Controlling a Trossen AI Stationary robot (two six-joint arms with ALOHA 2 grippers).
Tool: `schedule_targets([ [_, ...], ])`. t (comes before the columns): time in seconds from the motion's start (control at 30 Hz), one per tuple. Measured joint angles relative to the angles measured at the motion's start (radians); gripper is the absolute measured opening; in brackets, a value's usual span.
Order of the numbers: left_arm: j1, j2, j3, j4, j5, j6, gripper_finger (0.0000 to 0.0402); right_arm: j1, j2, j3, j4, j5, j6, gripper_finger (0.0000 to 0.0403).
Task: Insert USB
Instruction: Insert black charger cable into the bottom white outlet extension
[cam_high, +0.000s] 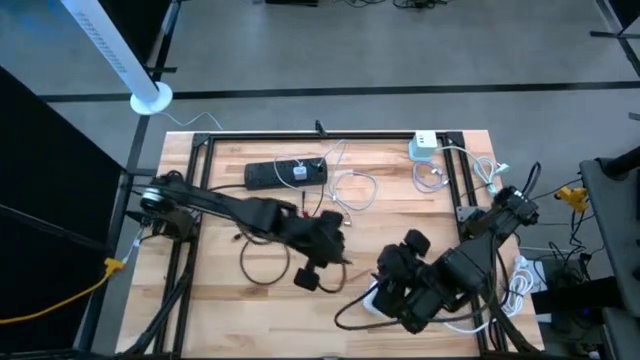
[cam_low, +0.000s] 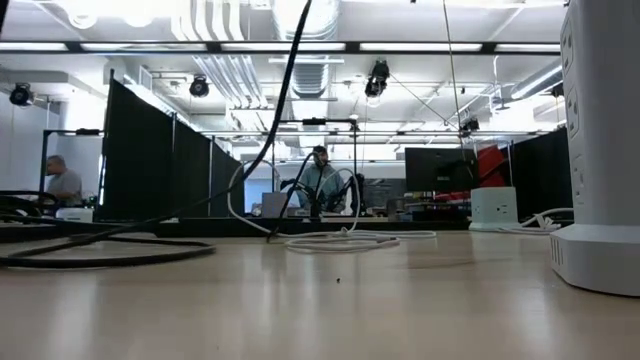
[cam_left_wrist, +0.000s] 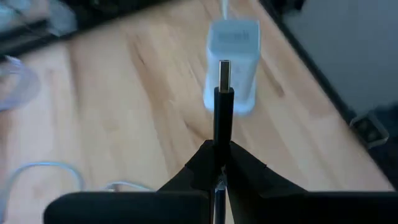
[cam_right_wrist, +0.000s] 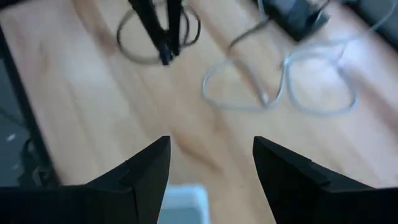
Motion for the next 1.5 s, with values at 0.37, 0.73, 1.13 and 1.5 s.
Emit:
schedule_targets([
  [0.37, 0.001, -0.068, -0.001, -0.004, -0.024, -0.084, 0.0012, -0.127, -0.007, 0.062, 0.285, 0.014, -0.391, 0.0211],
  [0.73, -0.001, -0.074, -0.002, 0.023, -0.024, -0.104, 0.0012, -0.130, -0.004, 0.058, 0.279, -0.039, -0.407, 0.0165],
  [1.13, -0.001, -0.074, -0.002, 0.017, -0.022, -0.095, 0.0011, -0.145, -0.004, 0.058, 0.281, -0.074, -0.410, 0.0009],
  [1.5, 0.001, -0.100, -0.002, -0.001, -0.021, -0.050, 0.0088, -0.150, -0.005, 0.058, 0.280, -0.067, -0.391, 0.0004],
])
